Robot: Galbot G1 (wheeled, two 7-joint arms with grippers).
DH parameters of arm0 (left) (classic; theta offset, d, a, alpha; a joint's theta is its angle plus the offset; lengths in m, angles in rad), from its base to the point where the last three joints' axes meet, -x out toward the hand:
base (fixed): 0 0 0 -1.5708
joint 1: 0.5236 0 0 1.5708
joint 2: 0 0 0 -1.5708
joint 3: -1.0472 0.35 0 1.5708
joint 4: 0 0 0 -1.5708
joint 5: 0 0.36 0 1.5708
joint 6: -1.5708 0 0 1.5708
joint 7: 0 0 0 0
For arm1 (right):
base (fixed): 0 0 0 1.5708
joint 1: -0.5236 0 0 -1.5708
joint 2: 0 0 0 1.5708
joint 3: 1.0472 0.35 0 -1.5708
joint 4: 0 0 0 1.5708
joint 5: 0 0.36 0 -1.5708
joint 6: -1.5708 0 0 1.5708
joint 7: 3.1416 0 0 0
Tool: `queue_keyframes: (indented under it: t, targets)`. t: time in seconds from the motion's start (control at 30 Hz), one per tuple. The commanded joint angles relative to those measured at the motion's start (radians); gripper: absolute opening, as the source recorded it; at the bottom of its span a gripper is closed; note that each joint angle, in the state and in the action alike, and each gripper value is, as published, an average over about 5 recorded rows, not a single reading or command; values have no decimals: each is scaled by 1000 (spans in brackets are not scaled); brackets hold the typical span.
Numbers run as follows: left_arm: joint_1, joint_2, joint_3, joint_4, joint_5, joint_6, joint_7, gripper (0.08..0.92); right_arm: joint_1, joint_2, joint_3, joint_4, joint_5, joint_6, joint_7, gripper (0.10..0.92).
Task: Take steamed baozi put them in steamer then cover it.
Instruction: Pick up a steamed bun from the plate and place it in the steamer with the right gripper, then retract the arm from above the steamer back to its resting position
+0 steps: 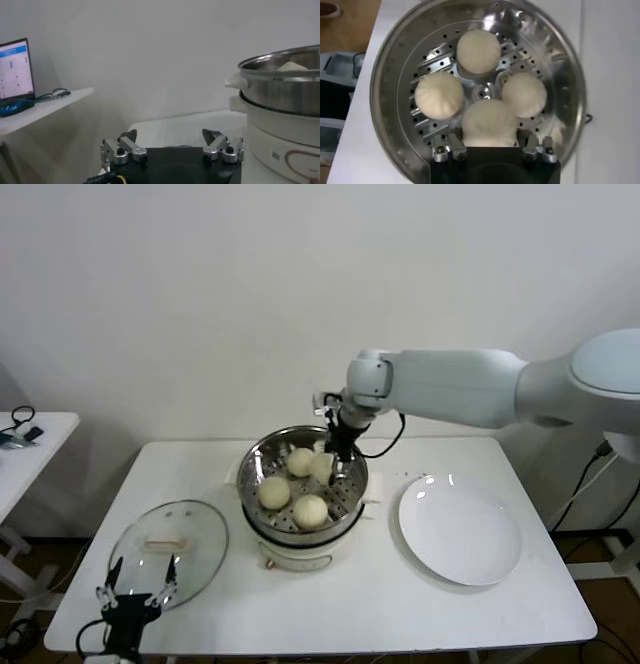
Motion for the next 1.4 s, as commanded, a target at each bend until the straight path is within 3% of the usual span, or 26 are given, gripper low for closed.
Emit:
queue_keyframes:
  t: [0.03,0.57,0.83,1.07,1.4]
  targets:
    - [2,0,-5,7,-4,-2,-1,823,-63,28,-26,-32,-17,-10,16,696]
    - [-5,0,-2,12,-1,0,-1,823,-66,9,-10,-43,-33,-17,19,699]
    - [-5,0,-2,11,0,1,-2,823,-54,1,12,-43,-30,-20,5,816]
    - [-5,1,-2,11,0,1,-2,823,-9,-54,58,-12,-36,-4,-27,823]
    - [-12,-1,-1,17,12,3,-4,823,8,-279,152,110,-2,180,171,823]
